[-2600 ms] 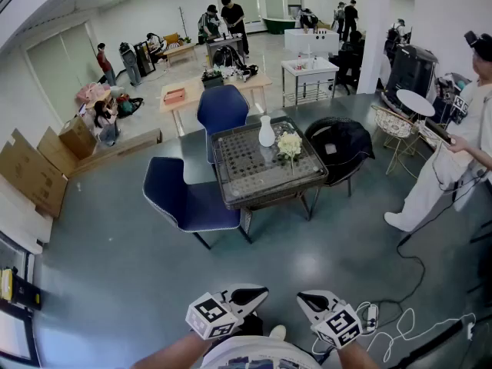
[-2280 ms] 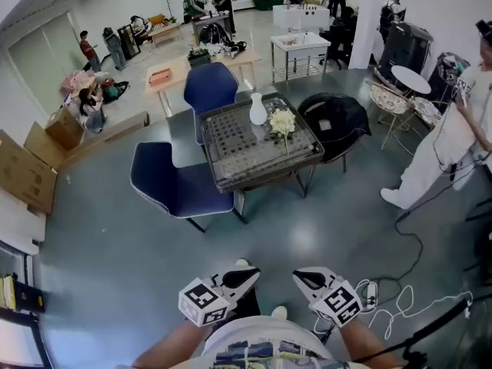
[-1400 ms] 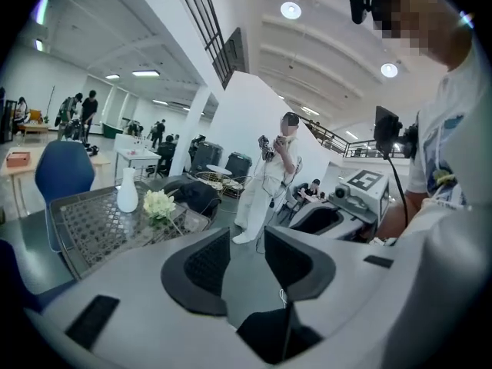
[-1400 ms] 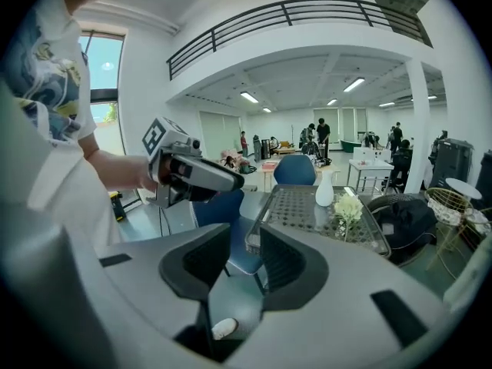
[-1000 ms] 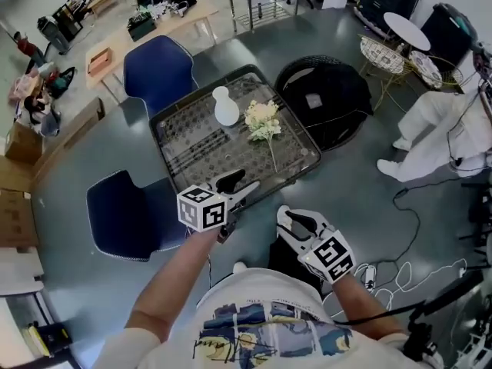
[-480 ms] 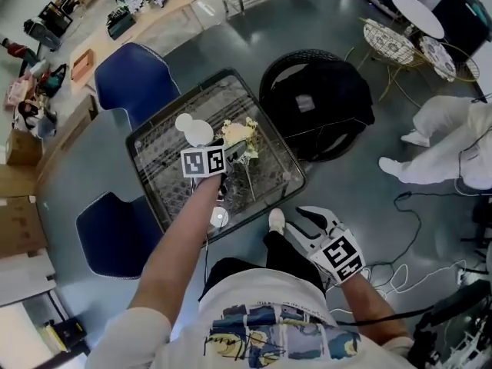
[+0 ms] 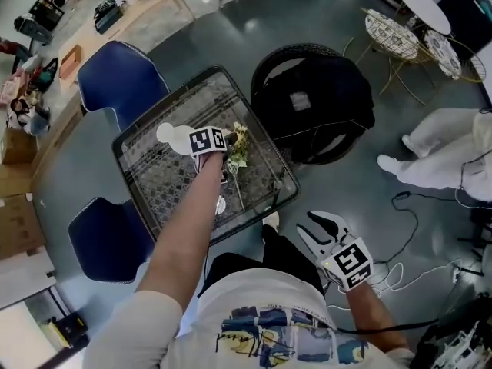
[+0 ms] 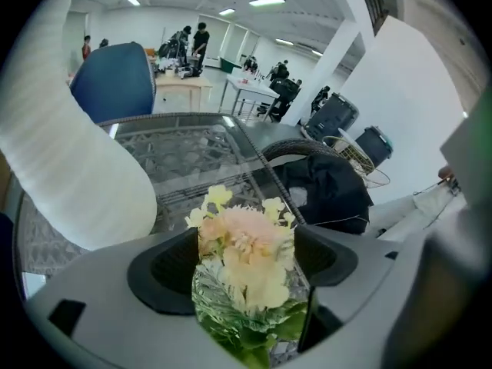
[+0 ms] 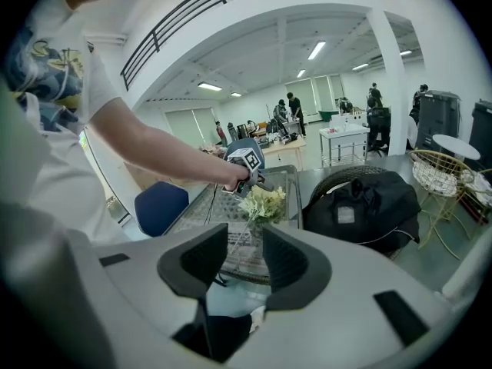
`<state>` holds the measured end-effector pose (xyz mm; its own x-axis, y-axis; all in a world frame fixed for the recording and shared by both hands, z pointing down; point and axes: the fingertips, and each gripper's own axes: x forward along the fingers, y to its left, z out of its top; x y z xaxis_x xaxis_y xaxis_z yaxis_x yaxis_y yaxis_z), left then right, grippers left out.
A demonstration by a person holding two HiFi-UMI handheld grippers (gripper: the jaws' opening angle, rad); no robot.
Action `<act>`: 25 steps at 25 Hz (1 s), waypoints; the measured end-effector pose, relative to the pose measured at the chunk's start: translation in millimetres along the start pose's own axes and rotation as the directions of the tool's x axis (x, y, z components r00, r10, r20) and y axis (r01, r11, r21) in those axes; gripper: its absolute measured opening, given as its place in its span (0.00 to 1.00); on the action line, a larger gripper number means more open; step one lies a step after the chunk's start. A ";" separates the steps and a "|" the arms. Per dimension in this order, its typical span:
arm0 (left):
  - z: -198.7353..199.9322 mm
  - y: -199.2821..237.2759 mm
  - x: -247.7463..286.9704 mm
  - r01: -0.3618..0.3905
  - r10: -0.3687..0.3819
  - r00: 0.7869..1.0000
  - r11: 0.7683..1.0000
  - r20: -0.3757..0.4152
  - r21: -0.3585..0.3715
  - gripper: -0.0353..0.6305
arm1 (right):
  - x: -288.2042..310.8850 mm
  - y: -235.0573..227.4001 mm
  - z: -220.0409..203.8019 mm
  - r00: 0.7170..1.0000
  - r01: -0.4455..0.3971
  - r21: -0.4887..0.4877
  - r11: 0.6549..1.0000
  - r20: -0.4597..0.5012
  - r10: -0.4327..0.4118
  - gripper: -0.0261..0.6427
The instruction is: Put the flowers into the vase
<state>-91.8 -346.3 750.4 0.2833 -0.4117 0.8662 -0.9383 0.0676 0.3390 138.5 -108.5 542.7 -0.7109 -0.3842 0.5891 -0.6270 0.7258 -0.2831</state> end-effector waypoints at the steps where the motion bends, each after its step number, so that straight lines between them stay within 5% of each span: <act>1: -1.4 2.6 4.8 -0.012 0.012 1.000 1.000 -0.011 -0.005 0.62 | 0.0 -2.7 -1.1 1.000 -0.002 0.004 1.000 -0.005 0.002 0.23; 5: -6.2 12.3 16.4 -0.062 0.062 0.997 0.998 -0.035 0.007 0.60 | 1.2 -10.7 -5.3 1.000 -0.007 0.012 1.000 -0.020 0.007 0.23; 7: -3.9 11.3 13.9 -0.057 0.058 0.998 0.998 -0.022 0.016 0.43 | 3.3 -14.2 -4.9 1.000 -0.009 0.011 1.000 -0.021 0.010 0.23; 9: -0.5 4.1 5.5 -0.033 0.033 0.999 0.999 0.002 0.034 0.32 | 6.2 -16.1 -2.8 1.000 -0.013 0.013 1.000 -0.018 0.013 0.23; 15: 5.6 -27.7 -48.9 0.083 -0.095 0.986 0.992 0.136 0.094 0.26 | 16.2 0.6 18.9 0.999 -0.043 -0.026 0.999 0.015 0.044 0.23; 20: 20.5 -58.3 -116.4 0.171 -0.218 0.940 0.967 0.263 0.190 0.26 | 26.5 29.7 37.1 0.997 -0.069 -0.075 0.995 0.030 0.072 0.23; 25: 47.0 -79.9 -190.6 0.231 -0.353 0.853 0.916 0.386 0.326 0.26 | 39.5 56.0 46.1 0.997 -0.059 -0.116 0.991 0.042 0.064 0.23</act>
<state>-80.2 -316.0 540.9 0.4961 -0.7254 0.4773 -0.8590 -0.3300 0.3913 60.7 -109.3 515.2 -0.7625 -0.3602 0.5375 -0.5425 0.8086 -0.2277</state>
